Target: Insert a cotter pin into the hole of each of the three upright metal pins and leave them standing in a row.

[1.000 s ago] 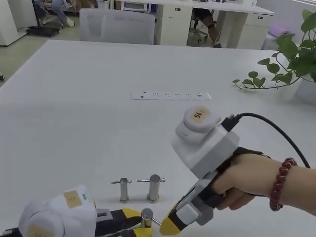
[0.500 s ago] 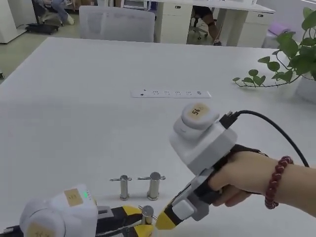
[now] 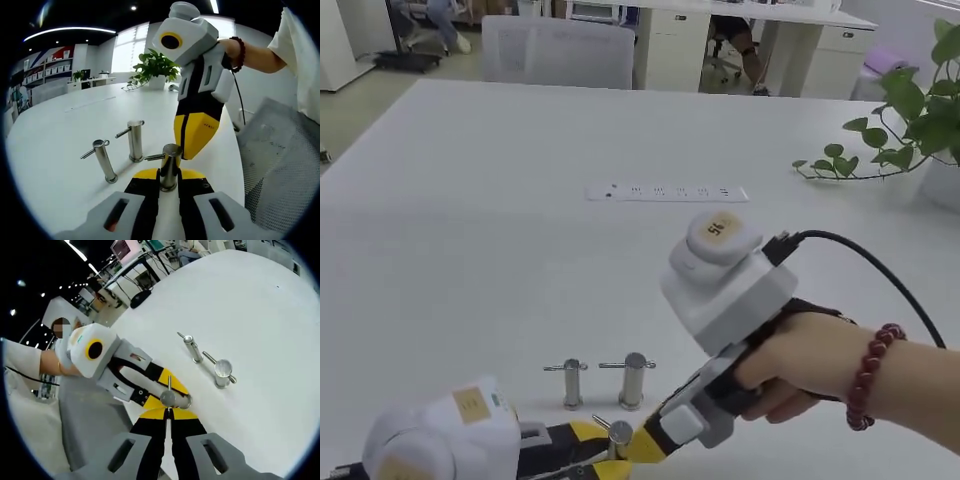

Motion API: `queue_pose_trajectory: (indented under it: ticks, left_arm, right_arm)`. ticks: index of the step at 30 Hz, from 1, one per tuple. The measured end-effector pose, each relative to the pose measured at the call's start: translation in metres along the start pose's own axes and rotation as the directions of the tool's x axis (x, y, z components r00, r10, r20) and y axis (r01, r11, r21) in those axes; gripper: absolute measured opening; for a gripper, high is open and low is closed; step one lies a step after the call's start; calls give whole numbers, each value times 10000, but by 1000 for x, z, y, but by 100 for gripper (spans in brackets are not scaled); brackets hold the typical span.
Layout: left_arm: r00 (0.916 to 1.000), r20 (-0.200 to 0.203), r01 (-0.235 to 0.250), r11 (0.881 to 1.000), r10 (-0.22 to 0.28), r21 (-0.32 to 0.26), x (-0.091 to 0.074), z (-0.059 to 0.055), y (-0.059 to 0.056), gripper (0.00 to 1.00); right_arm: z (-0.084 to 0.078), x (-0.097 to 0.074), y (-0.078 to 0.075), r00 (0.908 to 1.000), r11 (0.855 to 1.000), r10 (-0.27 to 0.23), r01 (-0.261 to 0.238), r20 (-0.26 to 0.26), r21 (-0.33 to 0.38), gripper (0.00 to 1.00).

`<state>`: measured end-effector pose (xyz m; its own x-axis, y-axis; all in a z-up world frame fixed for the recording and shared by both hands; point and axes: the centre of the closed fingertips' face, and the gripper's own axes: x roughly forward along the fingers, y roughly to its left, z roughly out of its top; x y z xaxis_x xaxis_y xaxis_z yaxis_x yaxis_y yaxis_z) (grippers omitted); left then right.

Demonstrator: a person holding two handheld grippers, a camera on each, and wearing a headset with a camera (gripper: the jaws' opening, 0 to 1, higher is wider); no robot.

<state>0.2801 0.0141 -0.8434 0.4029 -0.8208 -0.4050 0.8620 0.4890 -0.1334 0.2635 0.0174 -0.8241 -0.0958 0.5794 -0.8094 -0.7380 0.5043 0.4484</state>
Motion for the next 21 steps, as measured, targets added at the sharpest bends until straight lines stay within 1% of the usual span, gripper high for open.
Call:
queue_pose_trajectory:
  ticks: [3,8,11,13,16,21]
  left_arm:
    - [10000,0,-8,10000,8,6,0,0,0,12]
    - [10000,-10,-24,10000,24,16,0,0,0,12]
    - [10000,-25,-28,10000,28,26,0,0,0,12]
    - [10000,-33,-29,10000,29,33,0,0,0,12]
    - [10000,-44,-30,10000,30,20,0,0,0,12]
    - [10000,-65,-31,10000,31,26,0,0,0,12]
  right_arm:
    - [0,0,0,10000,10000,6,-6,67,-28,4]
    - [0,-1,0,9995,9996,146,-152,262,242,5]
    - [0,-2,1,9991,9982,188,-210,377,567,5]
    - [-1,-2,1,9988,9985,174,-196,449,505,6]
    - [-2,-2,1,9987,9980,124,-154,500,610,10]
    - [-4,-5,2,9983,9982,124,-157,574,573,11]
